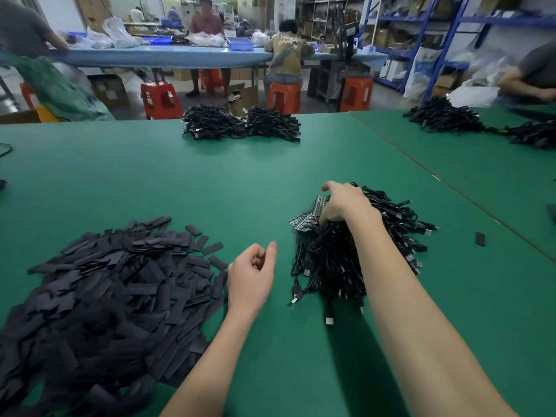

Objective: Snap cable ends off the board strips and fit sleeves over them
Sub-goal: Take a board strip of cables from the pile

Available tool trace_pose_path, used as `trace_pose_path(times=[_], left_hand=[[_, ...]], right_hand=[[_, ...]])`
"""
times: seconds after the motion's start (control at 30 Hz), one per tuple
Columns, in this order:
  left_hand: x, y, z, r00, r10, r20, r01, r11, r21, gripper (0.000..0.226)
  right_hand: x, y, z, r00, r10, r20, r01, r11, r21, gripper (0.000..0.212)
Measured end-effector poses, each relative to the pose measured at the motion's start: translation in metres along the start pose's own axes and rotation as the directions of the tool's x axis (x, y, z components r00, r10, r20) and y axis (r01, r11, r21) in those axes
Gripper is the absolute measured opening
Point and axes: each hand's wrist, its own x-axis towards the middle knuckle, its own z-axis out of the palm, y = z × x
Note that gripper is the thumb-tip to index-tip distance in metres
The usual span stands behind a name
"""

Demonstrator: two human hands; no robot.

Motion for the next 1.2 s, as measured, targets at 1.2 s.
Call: trace_pose_path(times=[1.2], left_hand=[[-0.002,0.001,-0.002,0.999,-0.032,0.019,0.033,0.997,-0.064,0.060]], right_hand=[[0.000,-0.035,-0.029,0.515,-0.027,-0.857,0.623,0.698,0.353,0.031]])
